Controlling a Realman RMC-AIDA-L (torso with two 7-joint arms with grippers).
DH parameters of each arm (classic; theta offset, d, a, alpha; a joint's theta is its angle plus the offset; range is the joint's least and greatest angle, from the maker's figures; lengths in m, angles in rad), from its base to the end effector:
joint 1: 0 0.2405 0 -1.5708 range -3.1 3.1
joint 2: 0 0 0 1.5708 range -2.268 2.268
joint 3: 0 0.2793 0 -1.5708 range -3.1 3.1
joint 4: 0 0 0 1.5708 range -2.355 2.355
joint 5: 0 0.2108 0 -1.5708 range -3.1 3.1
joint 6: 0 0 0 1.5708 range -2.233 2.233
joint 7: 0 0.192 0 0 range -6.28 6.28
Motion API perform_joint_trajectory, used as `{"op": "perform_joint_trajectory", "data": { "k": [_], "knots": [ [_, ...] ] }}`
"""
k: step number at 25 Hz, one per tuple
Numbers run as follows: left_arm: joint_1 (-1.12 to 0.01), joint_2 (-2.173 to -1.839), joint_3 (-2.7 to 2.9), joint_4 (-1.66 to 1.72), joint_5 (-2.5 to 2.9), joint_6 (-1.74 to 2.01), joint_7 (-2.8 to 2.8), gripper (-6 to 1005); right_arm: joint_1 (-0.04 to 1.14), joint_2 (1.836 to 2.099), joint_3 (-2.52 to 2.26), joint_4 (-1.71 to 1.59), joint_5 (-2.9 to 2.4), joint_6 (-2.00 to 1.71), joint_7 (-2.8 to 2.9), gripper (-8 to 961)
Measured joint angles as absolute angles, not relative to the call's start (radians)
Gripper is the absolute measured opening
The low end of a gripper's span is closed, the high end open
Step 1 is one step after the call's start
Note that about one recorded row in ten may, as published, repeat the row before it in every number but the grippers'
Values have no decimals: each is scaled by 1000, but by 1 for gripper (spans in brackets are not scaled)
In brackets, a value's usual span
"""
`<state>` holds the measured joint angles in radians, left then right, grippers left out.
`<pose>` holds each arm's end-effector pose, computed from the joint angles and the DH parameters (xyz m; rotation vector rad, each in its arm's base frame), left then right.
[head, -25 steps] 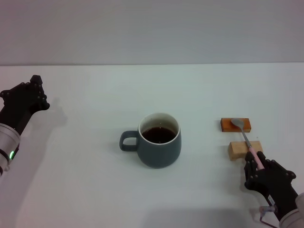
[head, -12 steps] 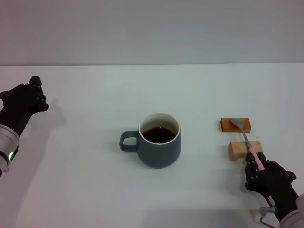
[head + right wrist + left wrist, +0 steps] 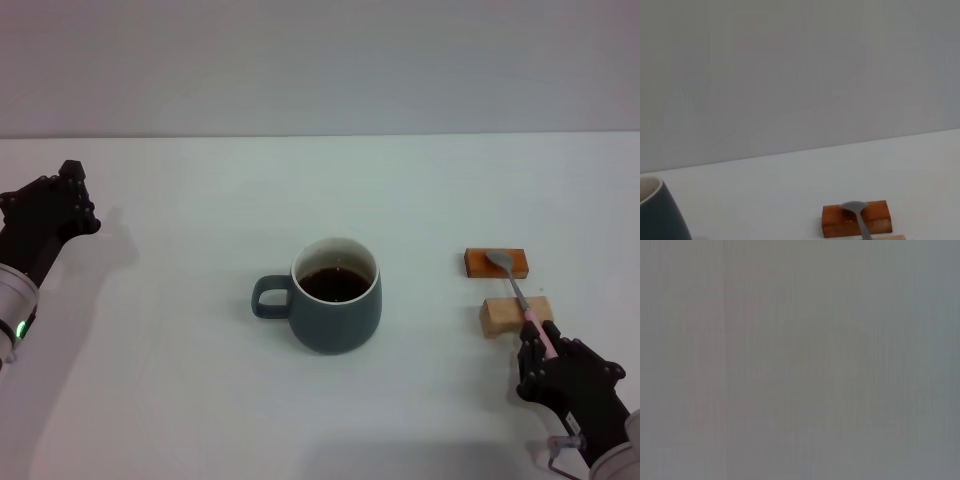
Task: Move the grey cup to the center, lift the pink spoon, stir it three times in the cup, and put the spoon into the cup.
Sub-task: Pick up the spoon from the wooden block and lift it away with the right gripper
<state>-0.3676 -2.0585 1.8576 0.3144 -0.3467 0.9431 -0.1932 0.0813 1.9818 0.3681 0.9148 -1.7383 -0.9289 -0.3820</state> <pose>-0.3515 0.3971 -0.0284 -1.6495 -0.6027 -0.6211 0.3187 0.2668 -0.1265 -1.7059 0.9157 0.5693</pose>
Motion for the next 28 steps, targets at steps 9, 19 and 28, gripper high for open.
{"op": "perform_joint_trajectory", "data": {
  "k": [9, 19, 28],
  "knots": [
    [-367, -2058, 1858, 314, -347, 946, -193, -2, 81, 1982, 368, 916, -1740, -926, -382, 157],
    [-367, -2058, 1858, 314, -347, 946, -193, -2, 83, 1982, 368, 915, -1744, -925, -386, 155],
    [-367, -2058, 1858, 314, -347, 946, -193, -2, 88, 1981, 366, 919, -1746, -929, -391, 153]
  ]
}}
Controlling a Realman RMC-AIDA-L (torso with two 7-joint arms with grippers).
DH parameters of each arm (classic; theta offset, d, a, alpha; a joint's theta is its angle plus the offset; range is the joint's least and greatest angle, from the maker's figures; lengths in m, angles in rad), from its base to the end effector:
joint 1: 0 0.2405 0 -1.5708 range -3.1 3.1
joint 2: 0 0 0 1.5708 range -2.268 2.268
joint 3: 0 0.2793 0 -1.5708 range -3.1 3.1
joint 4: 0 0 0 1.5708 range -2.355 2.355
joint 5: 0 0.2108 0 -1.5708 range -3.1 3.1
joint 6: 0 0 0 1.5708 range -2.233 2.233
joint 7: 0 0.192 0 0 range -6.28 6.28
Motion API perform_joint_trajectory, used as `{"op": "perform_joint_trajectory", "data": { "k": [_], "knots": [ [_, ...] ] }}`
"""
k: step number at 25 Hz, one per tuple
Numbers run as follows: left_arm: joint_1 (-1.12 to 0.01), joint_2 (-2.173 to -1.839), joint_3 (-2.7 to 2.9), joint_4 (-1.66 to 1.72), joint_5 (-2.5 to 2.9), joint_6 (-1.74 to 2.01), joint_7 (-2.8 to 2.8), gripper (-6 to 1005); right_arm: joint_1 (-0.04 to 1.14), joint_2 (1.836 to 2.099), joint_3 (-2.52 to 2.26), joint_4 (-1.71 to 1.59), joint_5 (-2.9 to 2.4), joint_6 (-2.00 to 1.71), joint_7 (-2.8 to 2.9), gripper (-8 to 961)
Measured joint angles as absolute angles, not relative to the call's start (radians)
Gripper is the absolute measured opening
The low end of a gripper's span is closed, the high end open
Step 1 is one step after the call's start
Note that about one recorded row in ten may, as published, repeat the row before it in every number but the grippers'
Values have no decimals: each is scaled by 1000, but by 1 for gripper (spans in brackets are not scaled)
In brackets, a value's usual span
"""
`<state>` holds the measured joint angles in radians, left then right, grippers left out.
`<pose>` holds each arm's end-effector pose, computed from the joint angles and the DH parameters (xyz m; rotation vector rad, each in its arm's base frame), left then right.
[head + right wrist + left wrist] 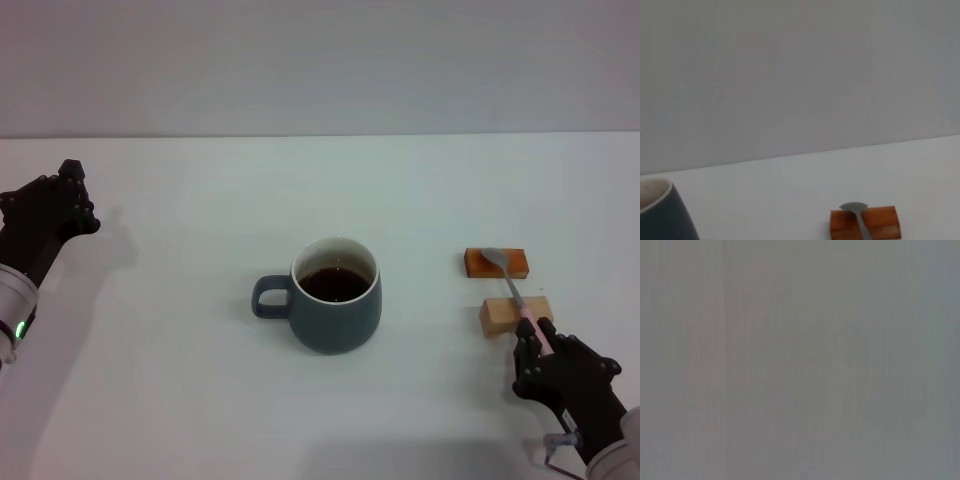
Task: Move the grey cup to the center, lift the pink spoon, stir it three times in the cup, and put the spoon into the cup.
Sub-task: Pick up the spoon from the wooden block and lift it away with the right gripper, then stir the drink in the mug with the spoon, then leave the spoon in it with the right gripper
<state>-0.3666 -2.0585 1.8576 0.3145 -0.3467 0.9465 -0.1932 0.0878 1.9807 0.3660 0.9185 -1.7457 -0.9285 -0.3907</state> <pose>-0.3513 0.3967 -0.0280 -1.6484 -0.6009 -0.6234 0.3149 0.2685 -0.1271 -1.7207 0.8971 0.5722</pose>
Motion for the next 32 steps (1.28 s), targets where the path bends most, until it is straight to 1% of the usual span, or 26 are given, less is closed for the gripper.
{"op": "perform_joint_trajectory", "data": {
  "k": [8, 10, 11, 13, 16, 17, 18, 19, 23, 25, 29, 32],
  "knots": [
    [-367, -2058, 1858, 314, -347, 946, -193, -2, 61, 1954, 383, 1021, -1746, -934, -512, 153],
    [-367, -2058, 1858, 313, -347, 946, -193, -2, 49, 1941, 392, 1067, -1746, -934, -554, 153],
    [-367, -2058, 1858, 313, -347, 946, -193, -2, 49, 1941, 392, 1067, -1746, -934, -554, 153],
    [-366, -2058, 1858, 312, -347, 946, -193, -2, 42, 1931, 394, 1105, -1744, -932, -589, 153],
    [-365, -2059, 1858, 311, -347, 946, -193, -2, 29, 1909, 401, 1180, -1741, -922, -651, 153],
    [-365, -2059, 1858, 311, -347, 946, -193, -2, 23, 1897, 407, 1214, -1740, -913, -672, 153],
    [-365, -2059, 1858, 311, -347, 946, -193, -2, 11, 1875, 427, 1281, -1738, -877, -715, 153],
    [-365, -2059, 1858, 311, -347, 946, -193, -2, 11, 1875, 427, 1281, -1738, -877, -715, 153],
    [-365, -2059, 1858, 311, -354, 946, -193, -2, -15, 1835, 515, 1417, -1737, -727, -804, 153],
    [-364, -2059, 1858, 311, -354, 946, -193, -2, -22, 1831, 540, 1444, -1737, -685, -827, 153],
    [-360, -2058, 1857, 314, -355, 946, -194, -2, -62, 1827, 671, 1547, -1737, -461, -909, 153],
    [-359, -2058, 1855, 314, -356, 947, -195, -2, -104, 1843, 808, 1621, -1743, -251, -947, 153]
  ]
}}
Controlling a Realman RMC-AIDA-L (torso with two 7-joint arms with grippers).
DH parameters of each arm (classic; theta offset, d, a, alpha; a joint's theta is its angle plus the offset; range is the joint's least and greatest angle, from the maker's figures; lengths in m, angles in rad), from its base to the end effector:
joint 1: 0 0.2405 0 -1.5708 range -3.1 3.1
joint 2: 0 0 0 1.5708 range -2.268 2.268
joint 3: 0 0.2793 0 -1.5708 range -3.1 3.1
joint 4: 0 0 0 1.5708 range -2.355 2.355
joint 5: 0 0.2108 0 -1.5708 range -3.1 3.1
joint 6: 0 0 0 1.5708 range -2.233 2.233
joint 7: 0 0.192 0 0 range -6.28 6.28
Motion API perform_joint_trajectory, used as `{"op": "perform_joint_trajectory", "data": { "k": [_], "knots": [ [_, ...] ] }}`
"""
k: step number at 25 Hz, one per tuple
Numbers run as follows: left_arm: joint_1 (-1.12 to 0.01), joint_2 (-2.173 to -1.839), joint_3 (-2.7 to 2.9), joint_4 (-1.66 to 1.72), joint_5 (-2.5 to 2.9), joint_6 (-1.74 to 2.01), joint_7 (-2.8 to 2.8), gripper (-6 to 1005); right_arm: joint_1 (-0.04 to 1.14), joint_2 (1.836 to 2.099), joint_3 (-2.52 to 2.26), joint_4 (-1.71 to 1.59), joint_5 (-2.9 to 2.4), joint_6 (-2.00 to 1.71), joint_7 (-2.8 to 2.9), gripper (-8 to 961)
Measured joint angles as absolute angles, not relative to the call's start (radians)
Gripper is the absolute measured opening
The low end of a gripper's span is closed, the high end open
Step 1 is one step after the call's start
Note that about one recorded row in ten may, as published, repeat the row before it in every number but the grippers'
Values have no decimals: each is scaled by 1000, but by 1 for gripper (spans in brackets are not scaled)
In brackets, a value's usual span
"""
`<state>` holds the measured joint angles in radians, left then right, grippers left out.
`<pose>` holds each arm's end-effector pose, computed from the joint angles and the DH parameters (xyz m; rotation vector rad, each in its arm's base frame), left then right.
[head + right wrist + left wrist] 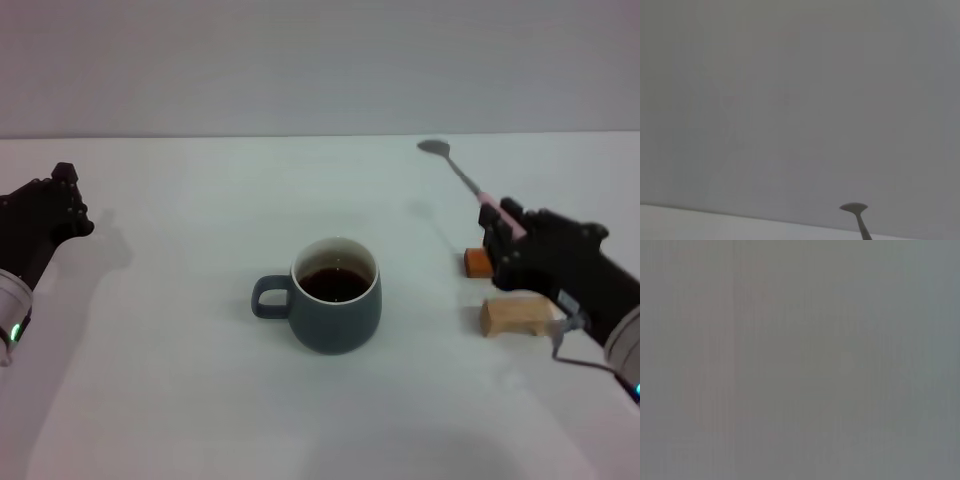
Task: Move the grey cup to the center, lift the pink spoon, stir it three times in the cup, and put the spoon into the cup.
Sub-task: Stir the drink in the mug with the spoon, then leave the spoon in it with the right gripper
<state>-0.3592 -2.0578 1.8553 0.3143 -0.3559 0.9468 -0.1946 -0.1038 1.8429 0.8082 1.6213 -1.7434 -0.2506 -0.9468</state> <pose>-0.3554 0.3945 -0.0260 -1.6341 -0.6130 -0.6209 0.2095 0.2985 -0.0577 -1.9699 0.6965 0.6011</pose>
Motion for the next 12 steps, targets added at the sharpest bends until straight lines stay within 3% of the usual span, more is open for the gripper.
{"op": "perform_joint_trajectory", "data": {
  "k": [2, 5, 7, 10, 12],
  "knots": [
    [-359, -2057, 1855, 316, -356, 947, -195, -2, -126, 1861, 909, 1662, -1748, -102, -954, 153],
    [-359, -2056, 1853, 317, -356, 948, -195, -2, -152, 1909, 1079, 1722, -1784, 149, -949, 153],
    [-359, -2055, 1845, 317, -356, 948, -195, -2, -165, 1955, 1183, 1764, -1865, 305, -911, 153],
    [-361, -2054, 1840, 318, -356, 948, -195, -2, -158, 2051, 1325, 1849, -2092, 518, -795, 153],
    [-365, -2054, 1835, 316, -356, 948, -195, -2, -122, 2072, 1373, 1898, -2230, 624, -709, 153]
  ]
}}
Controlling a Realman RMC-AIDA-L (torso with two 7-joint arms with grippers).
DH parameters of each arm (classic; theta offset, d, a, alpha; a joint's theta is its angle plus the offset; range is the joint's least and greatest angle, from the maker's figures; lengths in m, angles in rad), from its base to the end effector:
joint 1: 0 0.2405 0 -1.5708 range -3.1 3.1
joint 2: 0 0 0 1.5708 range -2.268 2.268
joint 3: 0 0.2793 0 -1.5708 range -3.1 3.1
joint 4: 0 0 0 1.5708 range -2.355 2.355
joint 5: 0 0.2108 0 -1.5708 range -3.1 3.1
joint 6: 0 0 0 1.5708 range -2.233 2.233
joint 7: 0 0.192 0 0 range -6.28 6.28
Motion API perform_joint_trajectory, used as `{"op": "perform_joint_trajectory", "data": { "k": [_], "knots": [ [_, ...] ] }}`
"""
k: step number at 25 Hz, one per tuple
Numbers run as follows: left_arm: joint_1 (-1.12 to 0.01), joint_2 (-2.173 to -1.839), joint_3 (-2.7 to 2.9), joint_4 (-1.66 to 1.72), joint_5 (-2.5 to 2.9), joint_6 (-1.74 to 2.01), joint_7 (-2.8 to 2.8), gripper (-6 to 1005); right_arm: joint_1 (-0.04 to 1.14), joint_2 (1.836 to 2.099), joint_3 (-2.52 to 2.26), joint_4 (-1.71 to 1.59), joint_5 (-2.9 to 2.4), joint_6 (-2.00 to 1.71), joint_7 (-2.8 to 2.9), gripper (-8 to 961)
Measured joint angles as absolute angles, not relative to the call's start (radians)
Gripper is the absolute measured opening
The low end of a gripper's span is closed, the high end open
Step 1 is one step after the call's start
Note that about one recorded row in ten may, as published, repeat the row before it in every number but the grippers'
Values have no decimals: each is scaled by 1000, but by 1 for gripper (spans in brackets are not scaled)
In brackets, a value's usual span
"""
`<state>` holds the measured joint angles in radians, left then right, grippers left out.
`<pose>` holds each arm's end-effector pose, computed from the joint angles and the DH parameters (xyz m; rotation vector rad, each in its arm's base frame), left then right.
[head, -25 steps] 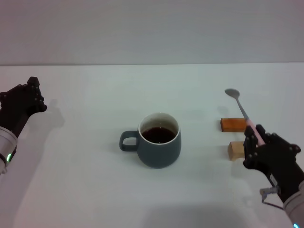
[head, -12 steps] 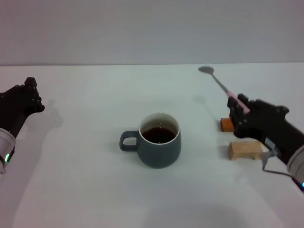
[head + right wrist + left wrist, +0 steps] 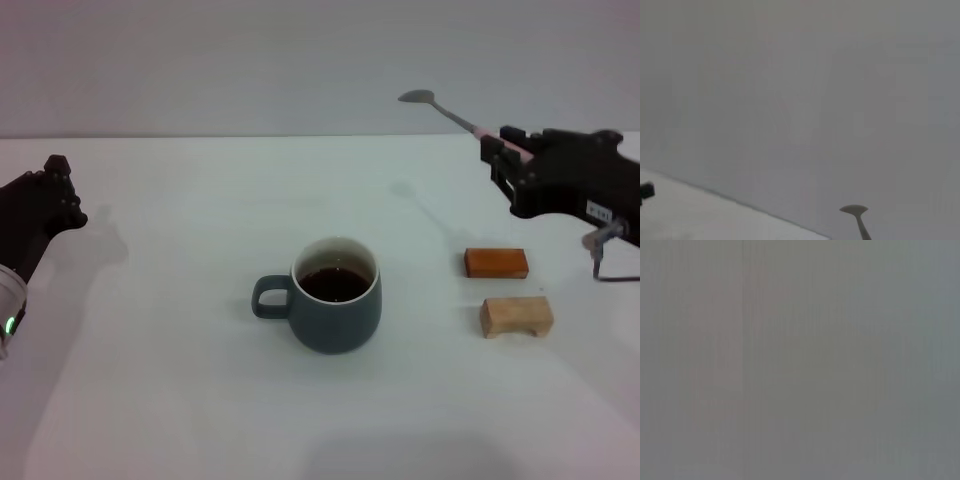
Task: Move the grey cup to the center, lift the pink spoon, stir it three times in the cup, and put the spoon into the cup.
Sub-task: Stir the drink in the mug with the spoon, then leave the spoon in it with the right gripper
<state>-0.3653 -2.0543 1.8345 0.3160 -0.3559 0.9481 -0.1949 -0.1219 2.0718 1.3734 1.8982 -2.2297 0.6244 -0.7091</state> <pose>-0.3552 0.3983 -0.0196 -1.6143 -0.6092 -0.6281 0.1631 0.3272 -0.0081 -2.1606 0.5974 0.4862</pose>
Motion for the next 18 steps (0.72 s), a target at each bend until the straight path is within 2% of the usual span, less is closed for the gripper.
{"op": "perform_joint_trajectory", "data": {
  "k": [3, 8, 9, 18],
  "knots": [
    [-366, -2054, 1829, 315, -356, 948, -195, -2, -50, 2054, 1415, 1930, -2285, 721, -632, 153],
    [-368, -2055, 1828, 318, -355, 948, -195, -2, 102, 2068, 1543, 1939, -2306, 972, -585, 153],
    [-367, -2056, 1826, 319, -356, 948, -195, -2, 165, 2066, 1575, 1932, -2311, 1047, -562, 153],
    [-368, -2059, 1814, 322, -356, 949, -195, -2, 370, 2063, 1675, 1907, -2340, 1320, -496, 152]
  ]
}}
